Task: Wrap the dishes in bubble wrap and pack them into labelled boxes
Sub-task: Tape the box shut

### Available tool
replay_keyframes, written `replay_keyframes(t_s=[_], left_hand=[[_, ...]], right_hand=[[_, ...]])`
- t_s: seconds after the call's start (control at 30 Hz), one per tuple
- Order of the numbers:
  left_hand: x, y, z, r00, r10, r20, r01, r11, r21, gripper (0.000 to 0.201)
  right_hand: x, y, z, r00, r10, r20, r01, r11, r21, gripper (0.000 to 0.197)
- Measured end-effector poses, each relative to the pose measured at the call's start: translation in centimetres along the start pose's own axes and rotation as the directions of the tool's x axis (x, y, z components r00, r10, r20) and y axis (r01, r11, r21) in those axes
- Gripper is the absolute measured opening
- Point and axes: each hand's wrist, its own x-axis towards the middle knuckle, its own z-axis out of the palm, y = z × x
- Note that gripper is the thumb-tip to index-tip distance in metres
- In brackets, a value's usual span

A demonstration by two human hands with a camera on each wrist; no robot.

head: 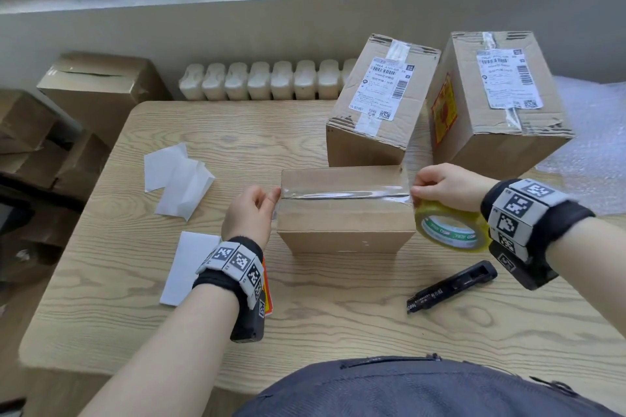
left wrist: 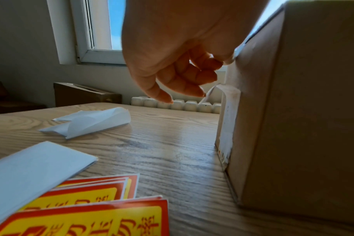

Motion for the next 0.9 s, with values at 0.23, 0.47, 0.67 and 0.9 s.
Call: replay_keyframes(t_s=[0.23, 0.47, 0.67, 0.9], left_hand=[[0.3, 0.0, 0.7, 0.995, -0.073, 0.064, 0.079, 0.992, -0.096, 0.045], [0.5, -0.2, -0.1, 0.974, -0.214, 0.072, 0.216, 0.976, -0.026, 0.034], [-1.9, 3.2, -0.2, 0.97, -0.096, 0.224, 0.145, 0.966, -0.212, 0.063], [-3.4, 4.7, 0.6, 0.951, -0.095, 0.293, 0.098, 0.995, 0.005, 0.063]], right_hand=[[-0.1, 0.7, 0.4, 0.998, -0.007, -0.058, 0.008, 1.0, 0.019, 0.022], [-0.5, 0.9, 1.0, 0.996, -0.01, -0.093, 0.014, 0.999, 0.043, 0.02], [-0.5, 1.1, 1.3, 0.993, -0.01, -0.121, 0.018, 0.998, 0.066, 0.018], [-1.0, 1.0, 2.0, 0.97, 0.02, -0.244, -0.004, 0.998, 0.066, 0.02]])
